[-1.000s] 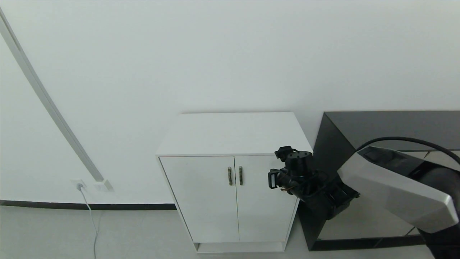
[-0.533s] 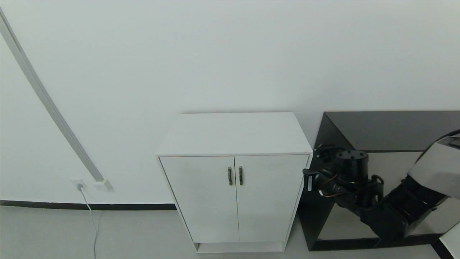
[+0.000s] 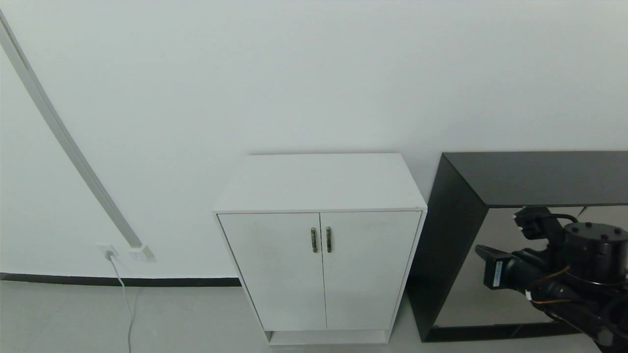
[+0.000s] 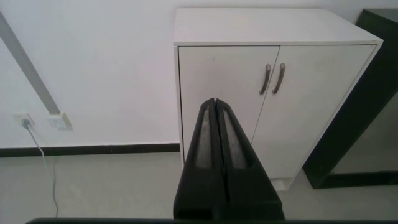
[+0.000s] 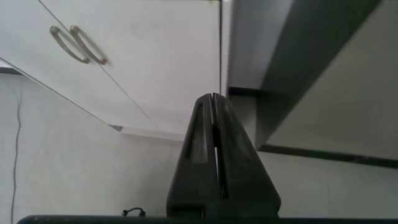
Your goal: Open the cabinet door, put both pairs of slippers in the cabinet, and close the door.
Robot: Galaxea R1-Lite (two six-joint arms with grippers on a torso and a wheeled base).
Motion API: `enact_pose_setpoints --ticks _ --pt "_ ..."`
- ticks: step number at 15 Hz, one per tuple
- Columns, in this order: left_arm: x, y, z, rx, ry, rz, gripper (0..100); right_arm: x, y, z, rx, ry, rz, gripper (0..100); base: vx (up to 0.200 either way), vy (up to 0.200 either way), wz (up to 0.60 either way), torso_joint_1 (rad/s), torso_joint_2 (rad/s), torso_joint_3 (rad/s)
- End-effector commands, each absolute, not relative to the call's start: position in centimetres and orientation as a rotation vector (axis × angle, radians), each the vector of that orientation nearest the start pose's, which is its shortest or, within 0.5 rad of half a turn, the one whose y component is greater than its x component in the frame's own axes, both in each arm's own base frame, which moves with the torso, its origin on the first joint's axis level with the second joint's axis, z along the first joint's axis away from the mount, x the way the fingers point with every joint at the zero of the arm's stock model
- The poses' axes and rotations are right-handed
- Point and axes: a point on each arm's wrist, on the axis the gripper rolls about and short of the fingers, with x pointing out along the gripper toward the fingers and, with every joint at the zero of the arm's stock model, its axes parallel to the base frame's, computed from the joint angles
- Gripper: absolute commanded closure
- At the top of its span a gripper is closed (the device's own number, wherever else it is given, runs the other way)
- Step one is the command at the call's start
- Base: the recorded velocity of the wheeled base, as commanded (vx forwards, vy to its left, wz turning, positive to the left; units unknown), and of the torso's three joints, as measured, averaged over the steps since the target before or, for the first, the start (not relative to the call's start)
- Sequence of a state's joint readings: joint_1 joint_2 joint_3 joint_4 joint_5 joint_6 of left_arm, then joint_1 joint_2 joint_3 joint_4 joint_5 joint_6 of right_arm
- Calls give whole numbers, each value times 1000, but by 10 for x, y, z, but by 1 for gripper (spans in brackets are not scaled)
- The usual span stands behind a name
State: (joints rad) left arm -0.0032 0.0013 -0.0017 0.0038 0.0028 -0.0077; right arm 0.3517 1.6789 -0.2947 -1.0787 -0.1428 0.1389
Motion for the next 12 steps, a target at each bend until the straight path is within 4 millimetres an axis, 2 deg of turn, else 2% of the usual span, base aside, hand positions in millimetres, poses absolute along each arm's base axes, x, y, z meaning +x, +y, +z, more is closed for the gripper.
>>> enact_pose_setpoints --ticks 1,5,8,9,10,12 --pt "-23 0 76 -9 3 0 100 189 58 119 59 270 152 100 0 0 0 0 0 0" --pt "-23 0 75 -8 5 0 100 145 35 120 49 232 105 100 0 0 0 0 0 0" --pt "-23 0 76 -8 3 0 100 119 19 122 44 221 36 100 0 0 0 0 0 0" --pt "-23 0 75 -8 5 0 100 115 17 123 45 218 30 100 0 0 0 0 0 0" --pt "-23 0 75 -8 5 0 100 98 14 124 46 215 28 100 0 0 0 0 0 0" --pt "-23 0 75 -8 5 0 100 79 11 124 31 224 37 100 0 0 0 0 0 0"
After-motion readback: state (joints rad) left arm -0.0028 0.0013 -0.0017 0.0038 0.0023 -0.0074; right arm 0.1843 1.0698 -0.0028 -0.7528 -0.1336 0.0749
